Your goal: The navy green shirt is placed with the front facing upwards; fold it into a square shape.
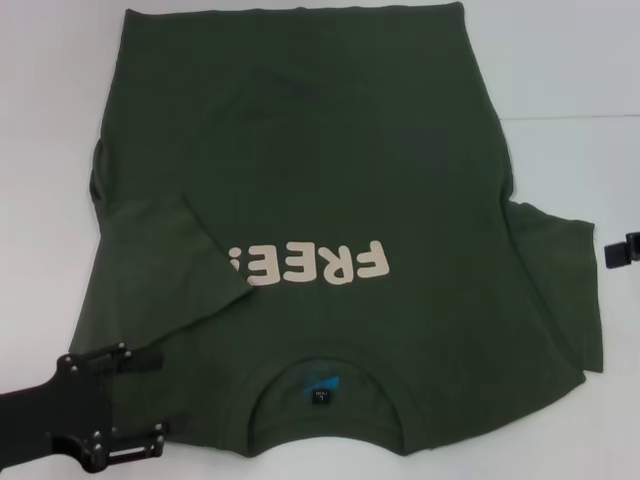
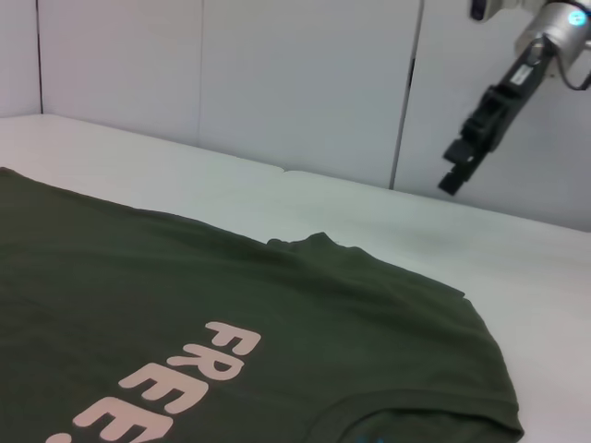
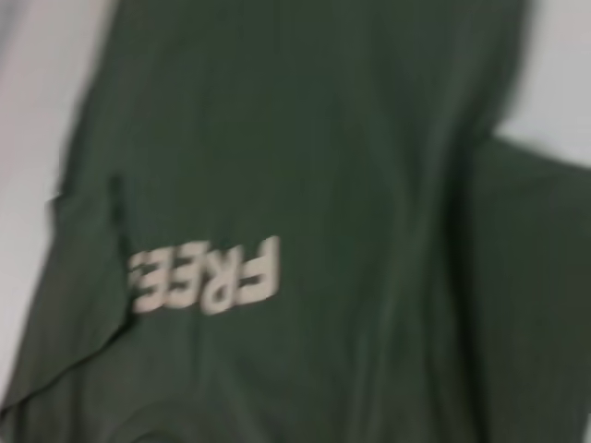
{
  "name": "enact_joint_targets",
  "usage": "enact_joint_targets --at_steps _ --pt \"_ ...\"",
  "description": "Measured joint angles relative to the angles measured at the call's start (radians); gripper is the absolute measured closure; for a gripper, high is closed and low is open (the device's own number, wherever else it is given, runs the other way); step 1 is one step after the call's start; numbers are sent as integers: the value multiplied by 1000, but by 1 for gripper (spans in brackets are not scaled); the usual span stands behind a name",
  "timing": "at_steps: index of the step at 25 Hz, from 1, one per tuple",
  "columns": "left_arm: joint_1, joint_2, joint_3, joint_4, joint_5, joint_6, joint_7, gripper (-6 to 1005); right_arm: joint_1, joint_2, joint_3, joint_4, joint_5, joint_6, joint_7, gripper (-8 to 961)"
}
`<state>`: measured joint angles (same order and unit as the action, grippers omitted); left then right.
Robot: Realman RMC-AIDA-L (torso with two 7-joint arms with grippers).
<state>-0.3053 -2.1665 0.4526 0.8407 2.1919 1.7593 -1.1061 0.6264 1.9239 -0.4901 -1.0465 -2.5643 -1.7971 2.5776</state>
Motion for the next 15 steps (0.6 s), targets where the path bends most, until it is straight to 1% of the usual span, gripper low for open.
enact_joint_targets --at_steps 3,8,9,10,15 --pt "-1 0 0 -8 0 2 0 202 33 -4 -17 36 -51 45 59 27" --pt "-5 -1 0 -16 0 5 0 202 75 -24 -84 145 -149 174 134 29" --pt "-5 -1 0 -16 0 7 0 202 93 -28 -94 194 -169 221 147 29" --pt "-5 -1 -1 -16 0 10 0 202 93 -28 -94 194 -169 221 147 29" --pt "-5 -1 5 -17 0 15 4 201 121 -32 -96 278 -179 329 180 30"
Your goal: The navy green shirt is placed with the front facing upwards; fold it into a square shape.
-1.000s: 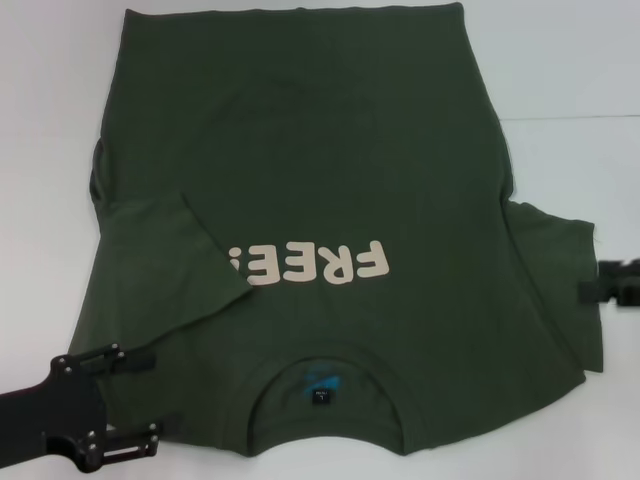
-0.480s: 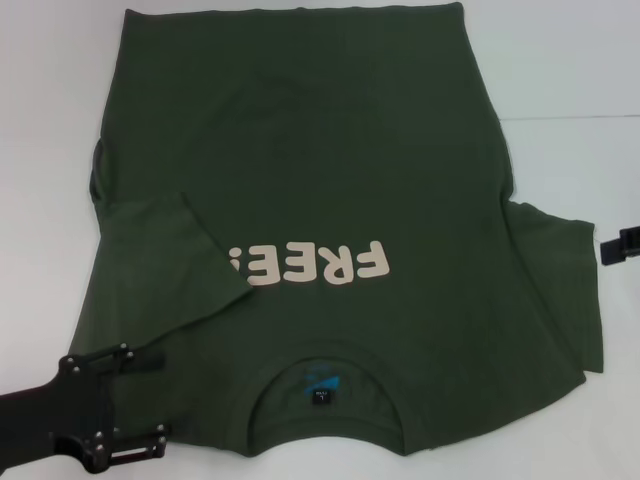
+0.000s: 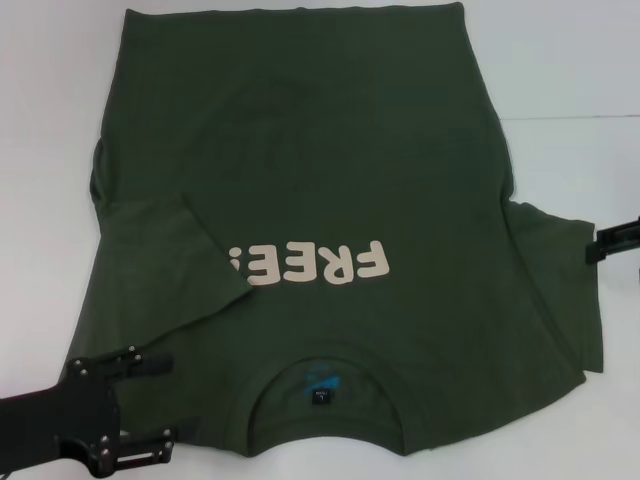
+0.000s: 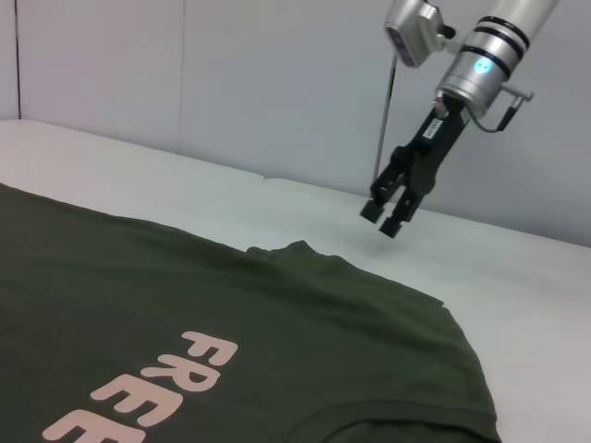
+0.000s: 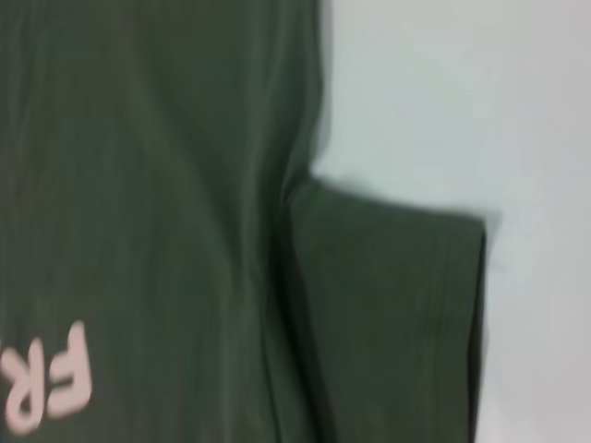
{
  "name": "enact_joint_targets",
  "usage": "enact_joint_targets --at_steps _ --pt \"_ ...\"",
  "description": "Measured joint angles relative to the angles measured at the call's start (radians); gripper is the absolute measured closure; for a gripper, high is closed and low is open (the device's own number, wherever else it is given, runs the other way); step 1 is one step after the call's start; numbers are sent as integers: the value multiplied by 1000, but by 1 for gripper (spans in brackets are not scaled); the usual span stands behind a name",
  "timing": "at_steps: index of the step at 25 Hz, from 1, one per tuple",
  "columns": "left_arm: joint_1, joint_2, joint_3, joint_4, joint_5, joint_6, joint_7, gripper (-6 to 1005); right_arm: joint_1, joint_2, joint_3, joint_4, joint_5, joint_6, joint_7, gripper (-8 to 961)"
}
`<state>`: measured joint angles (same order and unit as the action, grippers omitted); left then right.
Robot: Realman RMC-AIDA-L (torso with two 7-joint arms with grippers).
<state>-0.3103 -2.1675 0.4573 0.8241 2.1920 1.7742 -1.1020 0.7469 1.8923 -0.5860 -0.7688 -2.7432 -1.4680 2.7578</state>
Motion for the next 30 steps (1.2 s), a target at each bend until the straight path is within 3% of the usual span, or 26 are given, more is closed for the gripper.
enact_joint_targets --at_steps 11,30 --pt "-2 0 3 0 4 2 4 201 24 -2 -8 97 -2 137 58 30" --pt "-12 0 16 0 8 -1 5 202 42 32 -63 184 4 285 48 31"
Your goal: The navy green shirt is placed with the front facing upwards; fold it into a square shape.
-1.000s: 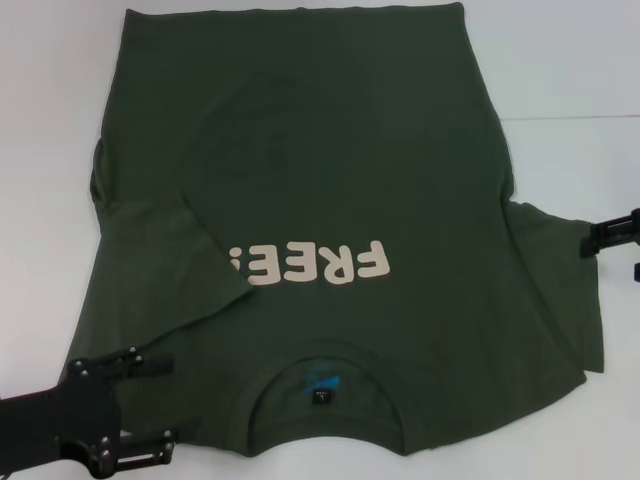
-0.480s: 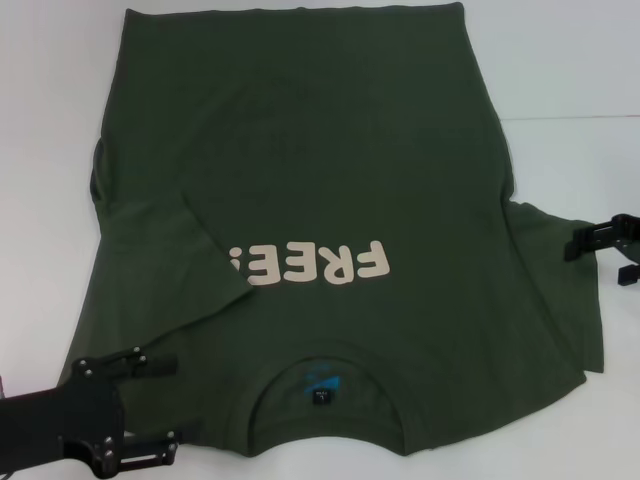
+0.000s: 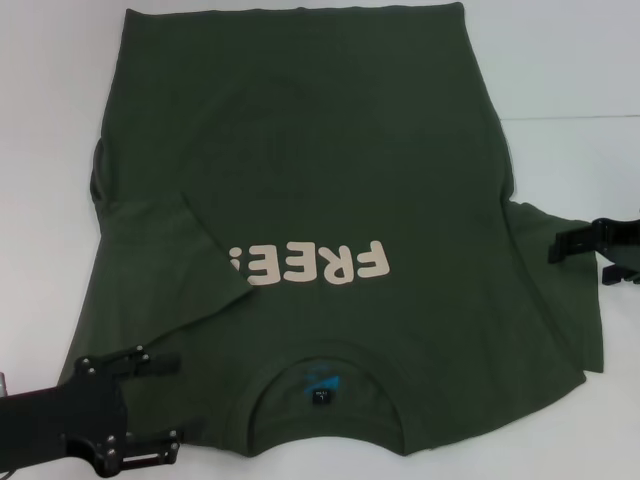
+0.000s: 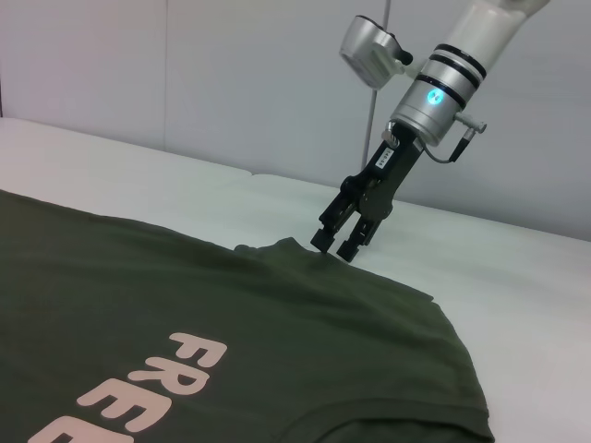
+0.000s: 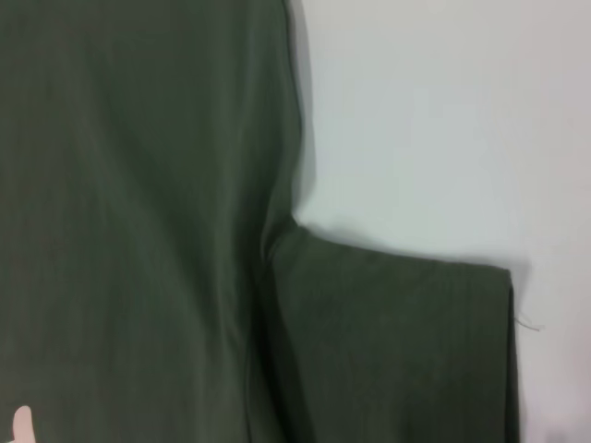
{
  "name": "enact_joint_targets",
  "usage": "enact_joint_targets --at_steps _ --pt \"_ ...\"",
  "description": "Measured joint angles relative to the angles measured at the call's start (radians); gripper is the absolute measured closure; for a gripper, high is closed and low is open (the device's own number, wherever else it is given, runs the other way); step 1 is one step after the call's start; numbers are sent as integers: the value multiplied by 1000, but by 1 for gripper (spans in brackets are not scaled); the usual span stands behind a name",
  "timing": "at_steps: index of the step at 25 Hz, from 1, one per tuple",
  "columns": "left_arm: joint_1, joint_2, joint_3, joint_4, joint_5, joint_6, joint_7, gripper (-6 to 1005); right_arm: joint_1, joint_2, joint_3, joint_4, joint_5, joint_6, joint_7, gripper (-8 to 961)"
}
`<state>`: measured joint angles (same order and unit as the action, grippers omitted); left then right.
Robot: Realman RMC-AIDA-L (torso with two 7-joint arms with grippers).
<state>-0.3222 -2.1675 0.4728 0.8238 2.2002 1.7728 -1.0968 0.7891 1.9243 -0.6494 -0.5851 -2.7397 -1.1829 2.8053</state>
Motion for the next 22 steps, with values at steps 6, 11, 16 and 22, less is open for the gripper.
enact_joint_targets --at_steps 6,11,16,22 --pt "-3 0 0 0 0 1 0 202 1 3 0 1 0 6 -1 34" --pt "-4 0 1 0 0 0 0 202 1 7 0 4 0 7 -1 35" --pt "-6 0 2 0 -1 -1 0 202 1 10 1 4 0 10 -1 35" --pt "-8 0 3 0 -1 -2 0 202 2 15 1 4 0 14 -1 36"
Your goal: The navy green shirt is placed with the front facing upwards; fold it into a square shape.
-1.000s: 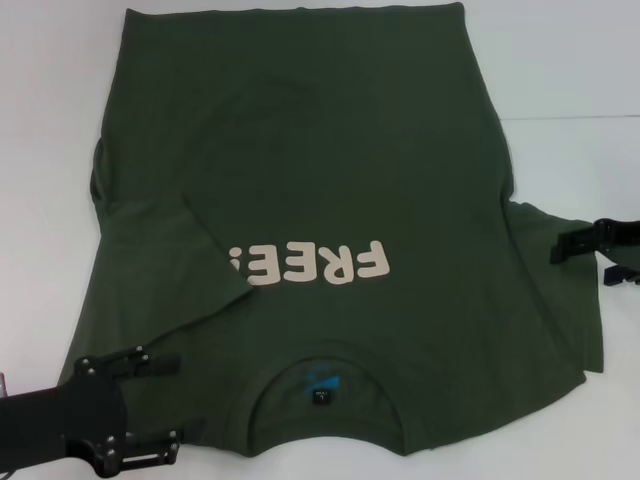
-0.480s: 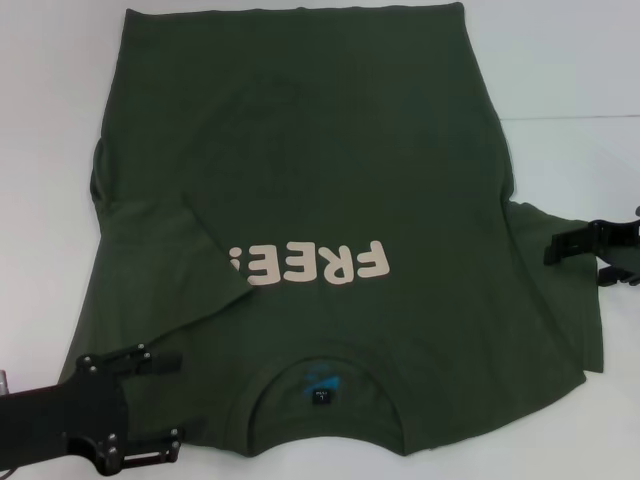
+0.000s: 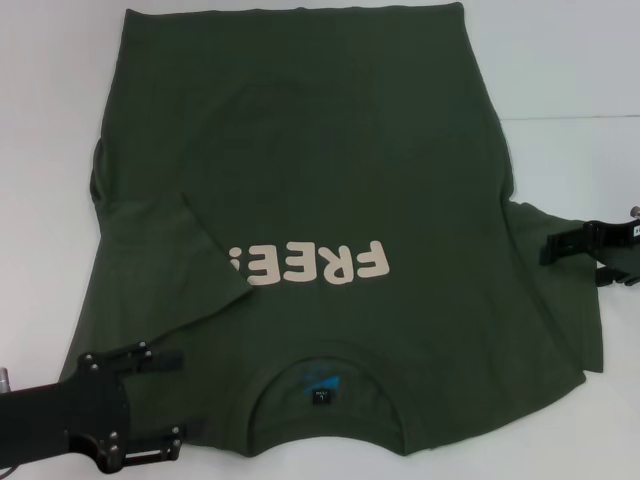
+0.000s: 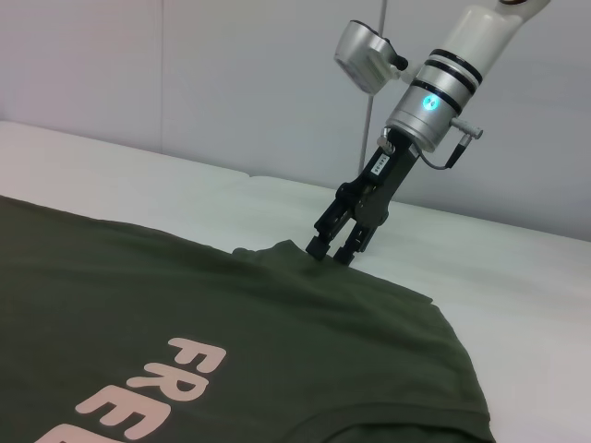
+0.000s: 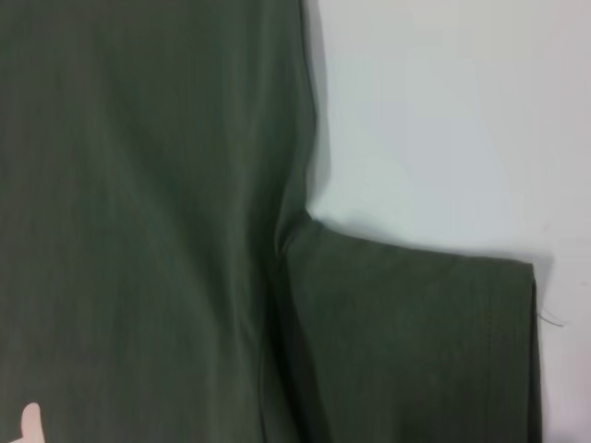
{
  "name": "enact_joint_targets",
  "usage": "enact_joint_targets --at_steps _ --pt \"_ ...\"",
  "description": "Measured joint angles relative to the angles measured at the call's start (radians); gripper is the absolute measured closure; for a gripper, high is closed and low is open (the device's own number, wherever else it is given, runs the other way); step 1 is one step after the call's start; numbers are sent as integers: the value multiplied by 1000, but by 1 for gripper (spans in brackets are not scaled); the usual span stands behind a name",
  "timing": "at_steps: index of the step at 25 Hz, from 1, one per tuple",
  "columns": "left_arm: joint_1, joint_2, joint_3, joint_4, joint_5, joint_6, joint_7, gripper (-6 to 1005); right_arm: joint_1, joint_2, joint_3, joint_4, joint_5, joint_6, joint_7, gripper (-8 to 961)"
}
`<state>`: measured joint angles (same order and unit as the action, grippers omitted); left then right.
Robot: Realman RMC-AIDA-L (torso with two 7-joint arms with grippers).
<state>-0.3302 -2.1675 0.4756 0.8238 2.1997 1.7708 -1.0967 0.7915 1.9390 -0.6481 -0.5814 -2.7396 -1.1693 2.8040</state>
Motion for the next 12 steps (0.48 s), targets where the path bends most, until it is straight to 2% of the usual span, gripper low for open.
enact_joint_targets --at_steps 12 --pt "0 0 0 0 0 0 0 202 4 1 7 11 43 -13 0 37"
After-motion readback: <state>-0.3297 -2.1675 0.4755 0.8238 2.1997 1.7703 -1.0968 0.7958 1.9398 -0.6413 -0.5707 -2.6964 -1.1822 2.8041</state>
